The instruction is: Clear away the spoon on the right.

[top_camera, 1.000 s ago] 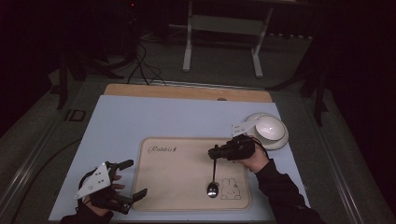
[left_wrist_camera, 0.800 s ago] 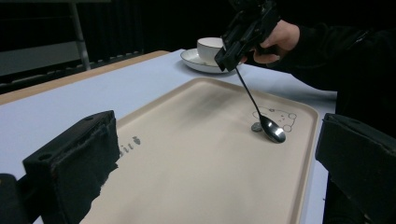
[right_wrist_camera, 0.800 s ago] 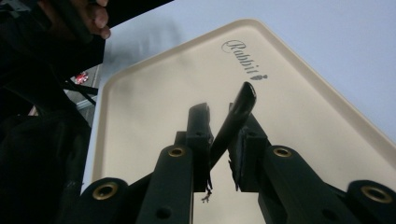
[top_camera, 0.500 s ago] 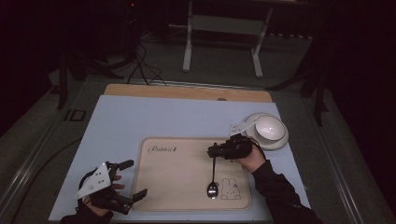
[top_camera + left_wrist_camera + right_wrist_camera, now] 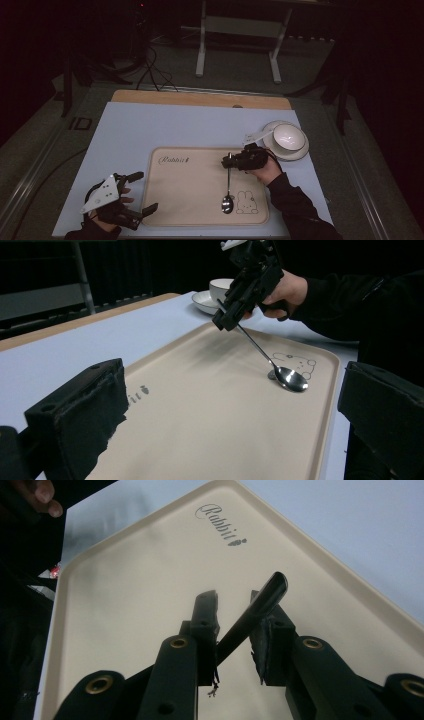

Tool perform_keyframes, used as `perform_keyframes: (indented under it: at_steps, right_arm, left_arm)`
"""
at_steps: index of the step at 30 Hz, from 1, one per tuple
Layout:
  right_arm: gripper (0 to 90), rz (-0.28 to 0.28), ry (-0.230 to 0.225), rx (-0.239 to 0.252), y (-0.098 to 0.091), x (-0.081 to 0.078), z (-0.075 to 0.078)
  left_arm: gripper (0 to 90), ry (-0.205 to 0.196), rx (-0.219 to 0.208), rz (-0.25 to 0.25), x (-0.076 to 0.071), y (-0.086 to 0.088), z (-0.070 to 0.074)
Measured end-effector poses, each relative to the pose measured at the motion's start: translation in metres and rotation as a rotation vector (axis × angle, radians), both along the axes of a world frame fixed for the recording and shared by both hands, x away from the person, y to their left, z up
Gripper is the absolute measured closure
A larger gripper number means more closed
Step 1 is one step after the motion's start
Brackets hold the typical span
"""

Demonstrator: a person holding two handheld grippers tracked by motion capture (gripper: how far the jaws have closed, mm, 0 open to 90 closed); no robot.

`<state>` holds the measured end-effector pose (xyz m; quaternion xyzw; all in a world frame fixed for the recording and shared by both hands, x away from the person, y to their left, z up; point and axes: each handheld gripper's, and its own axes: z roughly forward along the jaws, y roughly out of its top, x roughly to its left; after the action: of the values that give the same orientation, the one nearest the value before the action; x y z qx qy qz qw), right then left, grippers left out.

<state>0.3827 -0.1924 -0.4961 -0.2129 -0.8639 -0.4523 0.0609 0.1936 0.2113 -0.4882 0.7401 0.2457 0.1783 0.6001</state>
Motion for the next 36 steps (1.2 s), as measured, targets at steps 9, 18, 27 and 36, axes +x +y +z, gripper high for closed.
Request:
perform_keyframes:
  at_steps: [9, 18, 27, 36]
  right_arm:
    - [69.3, -0.026, 0.016, -0.019, 0.002, 0.005, -0.008]
    - [66.5, -0.049, 0.025, -0.053, 0.005, 0.008, -0.02]
    - [64.4, -0.089, 0.036, -0.082, 0.007, 0.012, -0.028]
    - [64.3, -0.113, 0.034, -0.101, 0.007, 0.014, -0.035]
  left_arm:
    - [0.0, 0.001, 0.001, -0.002, 0.0, 0.0, 0.0]
    - [0.0, -0.001, 0.003, -0.003, 0.0, 0.0, 0.0]
    - [0.0, -0.002, 0.003, -0.005, 0.0, -0.001, 0.0]
    - [0.0, -0.007, 0.0, 0.0, 0.0, 0.0, 0.001]
